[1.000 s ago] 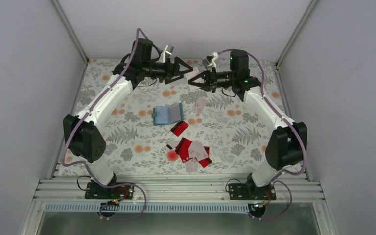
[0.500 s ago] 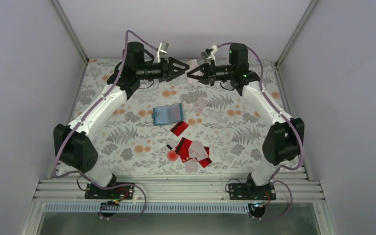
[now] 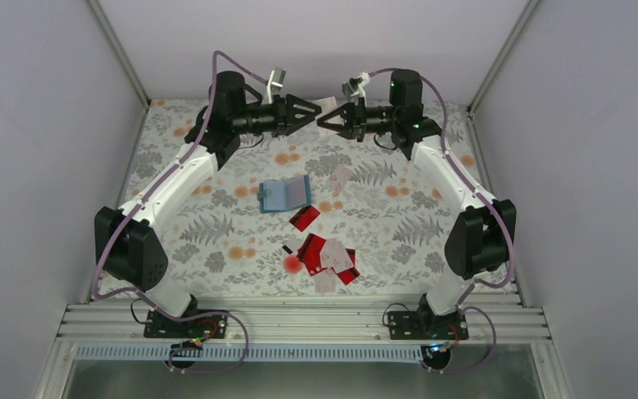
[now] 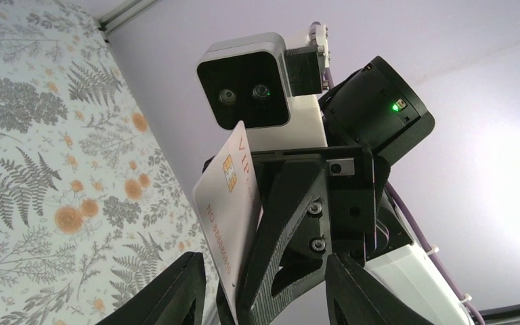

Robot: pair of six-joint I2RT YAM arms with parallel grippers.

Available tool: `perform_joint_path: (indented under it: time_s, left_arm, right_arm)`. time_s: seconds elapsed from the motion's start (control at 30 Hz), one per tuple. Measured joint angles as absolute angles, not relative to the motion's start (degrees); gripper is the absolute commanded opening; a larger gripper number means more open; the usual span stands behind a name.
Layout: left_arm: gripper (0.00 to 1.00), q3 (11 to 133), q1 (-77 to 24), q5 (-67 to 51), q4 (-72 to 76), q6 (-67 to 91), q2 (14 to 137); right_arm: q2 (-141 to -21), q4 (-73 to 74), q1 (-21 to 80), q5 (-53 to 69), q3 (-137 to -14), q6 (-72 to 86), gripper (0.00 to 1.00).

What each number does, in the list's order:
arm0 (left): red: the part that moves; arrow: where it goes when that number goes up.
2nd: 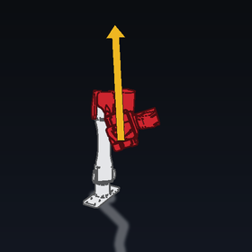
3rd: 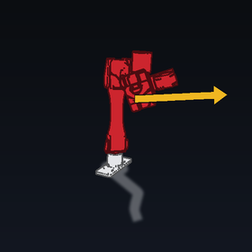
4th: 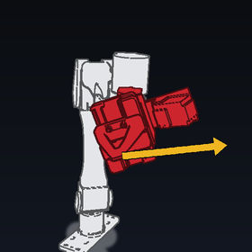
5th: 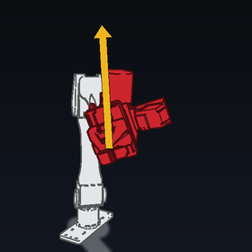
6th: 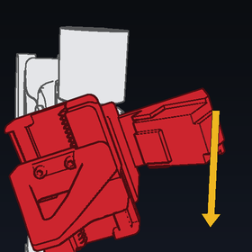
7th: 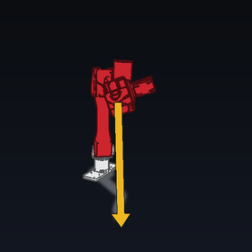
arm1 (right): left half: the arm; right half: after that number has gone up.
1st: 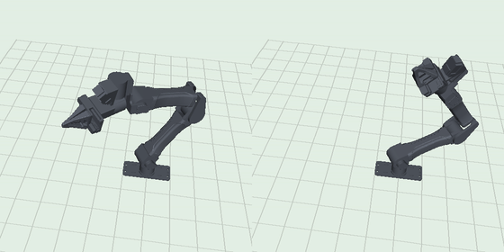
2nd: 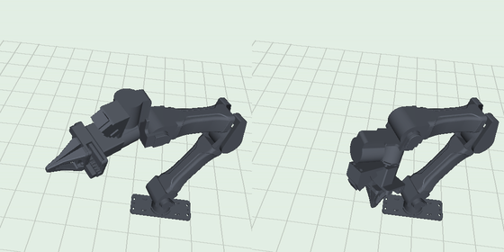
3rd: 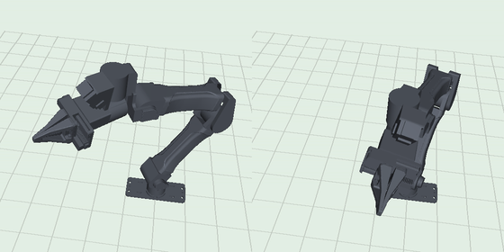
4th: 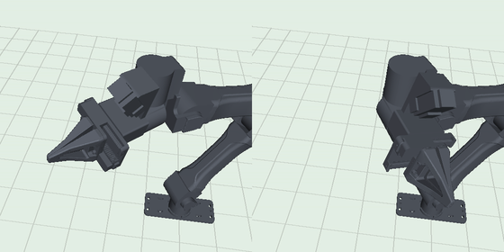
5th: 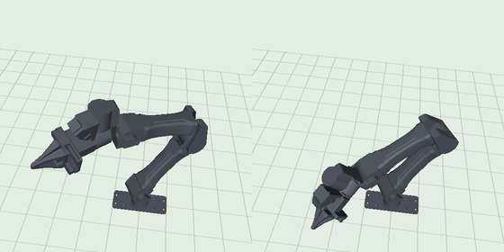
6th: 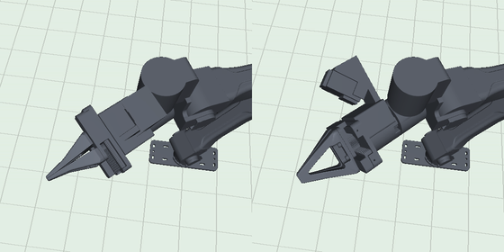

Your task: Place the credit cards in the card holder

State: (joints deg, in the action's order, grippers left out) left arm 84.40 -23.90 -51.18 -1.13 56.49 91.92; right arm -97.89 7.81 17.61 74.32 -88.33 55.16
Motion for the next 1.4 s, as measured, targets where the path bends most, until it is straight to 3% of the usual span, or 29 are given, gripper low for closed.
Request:
perform_joint_path:
  time_s: [0.4,0.73,1.03,1.07,1.1,1.17,1.2,1.23,1.3,1.4]
  left_arm:
    - [0.30,84.07,-23.94,-50.98,2.13,58.30,93.60]
    - [0.04,84.07,-24.29,-49.71,3.81,59.86,95.00]
    - [0.02,84.07,-24.58,-49.54,4.67,60.80,95.37]
    - [0.02,84.07,-24.60,-49.54,4.71,60.88,95.37]
    - [0.02,84.07,-24.60,-49.54,4.78,60.90,95.37]
    - [0.02,84.09,-24.60,-49.52,5.19,60.93,95.37]
    - [0.02,84.09,-24.58,-49.45,5.19,60.90,95.37]
    - [0.02,84.09,-24.47,-49.34,5.04,60.88,95.37]
    - [0.02,84.18,-24.18,-49.32,4.10,60.64,95.42]
    - [0.02,85.49,-22.98,-49.21,0.19,58.76,95.42]
  right_arm:
    - [-99.07,7.46,17.61,74.37,-89.41,55.48,0.04]
    - [-99.79,7.53,17.58,74.50,-90.13,55.24,0.04]
    - [-99.81,8.45,17.39,75.20,-90.26,54.54,0.04]
    - [-99.81,8.67,17.39,75.20,-90.37,54.35,0.07]
    - [-99.81,8.99,17.37,75.22,-90.52,54.08,0.21]
    - [-99.92,10.81,17.34,75.13,-91.53,52.97,0.64]
    - [-100.05,12.08,17.37,75.05,-92.33,52.07,0.80]
    - [-100.14,13.13,17.37,74.96,-93.08,51.16,0.89]
    - [-100.33,15.97,17.37,74.67,-94.98,48.40,0.98]
    - [-100.33,19.73,17.37,73.65,-95.92,44.56,0.99]
